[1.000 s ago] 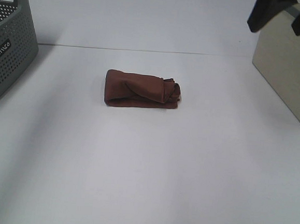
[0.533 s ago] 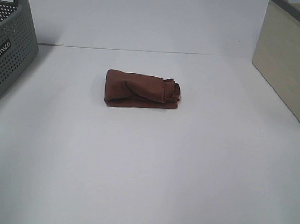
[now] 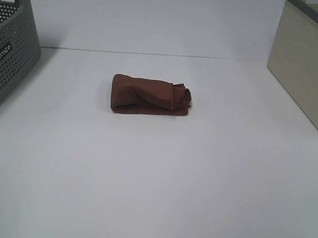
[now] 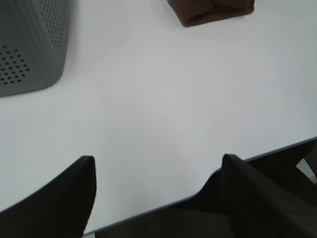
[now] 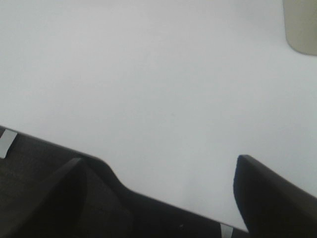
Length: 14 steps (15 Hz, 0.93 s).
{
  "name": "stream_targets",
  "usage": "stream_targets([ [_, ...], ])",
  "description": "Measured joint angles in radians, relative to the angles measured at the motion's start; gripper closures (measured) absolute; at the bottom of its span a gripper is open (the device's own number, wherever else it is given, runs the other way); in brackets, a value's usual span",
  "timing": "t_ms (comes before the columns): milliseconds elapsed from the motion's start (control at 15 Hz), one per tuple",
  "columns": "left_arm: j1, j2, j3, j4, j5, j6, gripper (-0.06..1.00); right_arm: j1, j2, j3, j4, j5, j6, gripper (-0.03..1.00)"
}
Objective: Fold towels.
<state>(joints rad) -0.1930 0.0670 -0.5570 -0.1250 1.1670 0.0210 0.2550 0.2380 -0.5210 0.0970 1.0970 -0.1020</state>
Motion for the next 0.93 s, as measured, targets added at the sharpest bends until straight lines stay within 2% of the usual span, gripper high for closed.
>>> stream_targets([
  [267,0.000,-0.017,0.050,-0.030,-0.098,0.096,0.27,0.000,-0.120,0.012,-0.002,-0.023,-0.014,0.20],
  [933,0.001,-0.017,0.058,-0.036,-0.107,0.107,0.27,-0.001,-0.121,0.012,-0.001,-0.023,-0.014,0.20],
])
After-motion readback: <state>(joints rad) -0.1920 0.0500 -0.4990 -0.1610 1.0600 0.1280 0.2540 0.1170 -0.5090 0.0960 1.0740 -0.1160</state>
